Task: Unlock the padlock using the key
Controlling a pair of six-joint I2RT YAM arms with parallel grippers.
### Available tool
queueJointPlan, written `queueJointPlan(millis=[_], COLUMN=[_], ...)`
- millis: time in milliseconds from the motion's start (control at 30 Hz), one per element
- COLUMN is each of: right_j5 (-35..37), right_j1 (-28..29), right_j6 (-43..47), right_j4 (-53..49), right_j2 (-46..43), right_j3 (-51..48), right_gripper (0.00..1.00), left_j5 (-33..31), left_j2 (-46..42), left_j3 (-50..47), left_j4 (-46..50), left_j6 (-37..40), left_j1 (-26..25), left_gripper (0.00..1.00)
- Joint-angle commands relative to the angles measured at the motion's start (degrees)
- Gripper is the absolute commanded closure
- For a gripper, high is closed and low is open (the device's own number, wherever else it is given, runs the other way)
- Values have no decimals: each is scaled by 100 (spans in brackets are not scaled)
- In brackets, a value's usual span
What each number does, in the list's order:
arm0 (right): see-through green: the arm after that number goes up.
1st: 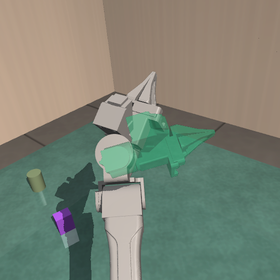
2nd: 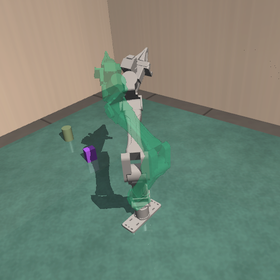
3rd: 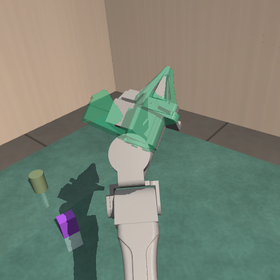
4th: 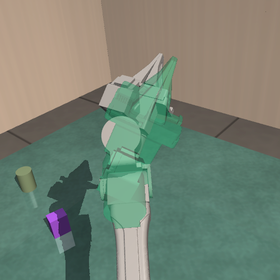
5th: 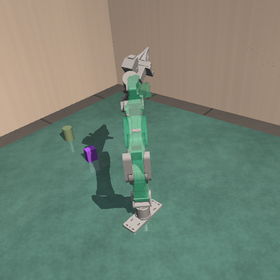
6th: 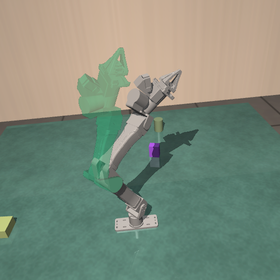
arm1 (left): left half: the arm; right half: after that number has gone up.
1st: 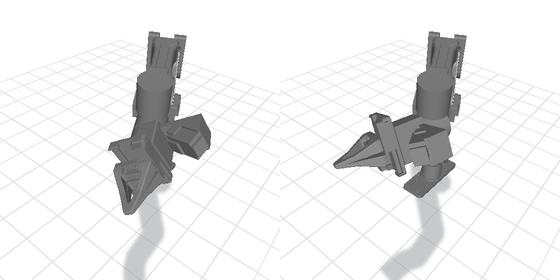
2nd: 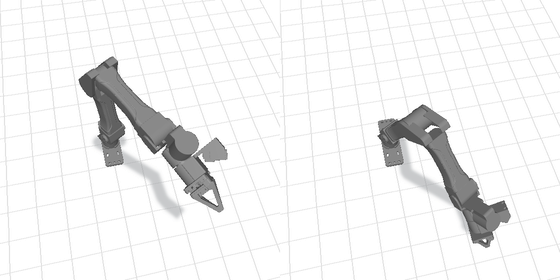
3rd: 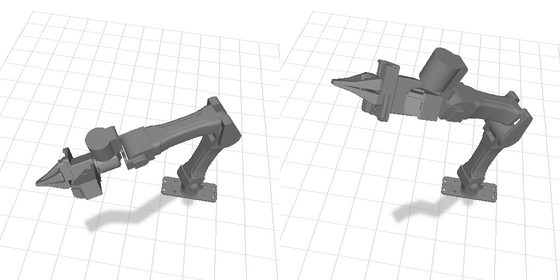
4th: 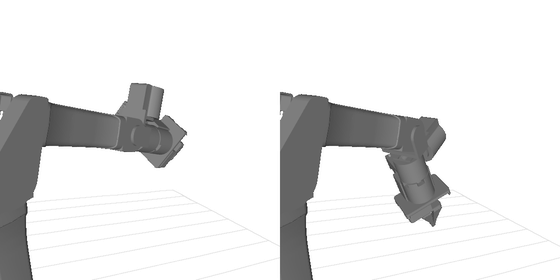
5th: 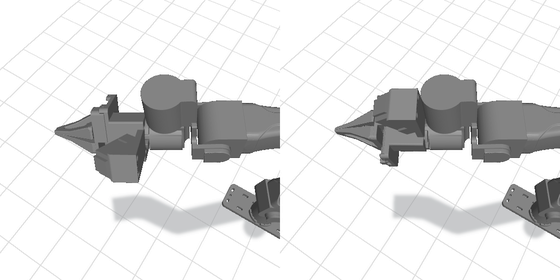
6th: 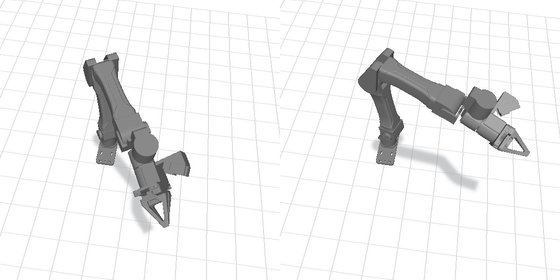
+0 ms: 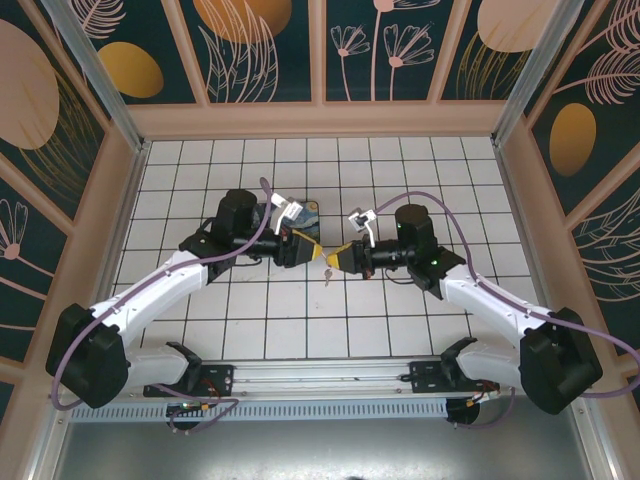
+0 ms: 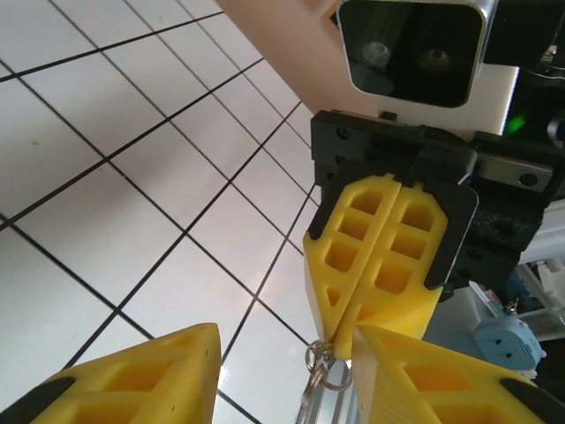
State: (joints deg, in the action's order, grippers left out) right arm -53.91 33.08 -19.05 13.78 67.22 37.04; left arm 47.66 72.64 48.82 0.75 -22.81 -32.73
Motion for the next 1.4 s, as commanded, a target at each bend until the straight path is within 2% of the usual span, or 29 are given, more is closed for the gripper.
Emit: queueJointPlan(millis=[0,167,300,467,633,1000,1133,1233,1367], right_j5=[-164,-190,-235,-322,-296,-413,-433,-489,-482], right_j1=[-13,-3,-3,41,34,-47,-47,-54,-60], right_j6=[-265,-374,-354,-197,-212,-388,-428,-469,-373], right_j4=[491,739,757,577,656,937,999,1076,928], right_j2=[166,270,343,465,419,538,579,607,626], right_j3=[116,135,172,206,159,155,146,119,146], right_gripper=[100,100,100,100,100,100,100,100,100], left_j5=[374,446,458,441,552,460,455,470,489], left_j2=[31,-11,-31,32,65,48,40,11,-55], left_j3=[-250,-425,-424,-411,-437,-501,-518,-532,-549], left_j4=[-742,-1077,-1082,-1095,-1276,-1087,-1033,-1033,-1082], left_j6=[-376,-625,-662,-726,-814,-682,-631,-607,-602], left_j1=[15,17,14,12,12,12,17,14,13], left_gripper=[57,58,66,64,72,68,70,73,90])
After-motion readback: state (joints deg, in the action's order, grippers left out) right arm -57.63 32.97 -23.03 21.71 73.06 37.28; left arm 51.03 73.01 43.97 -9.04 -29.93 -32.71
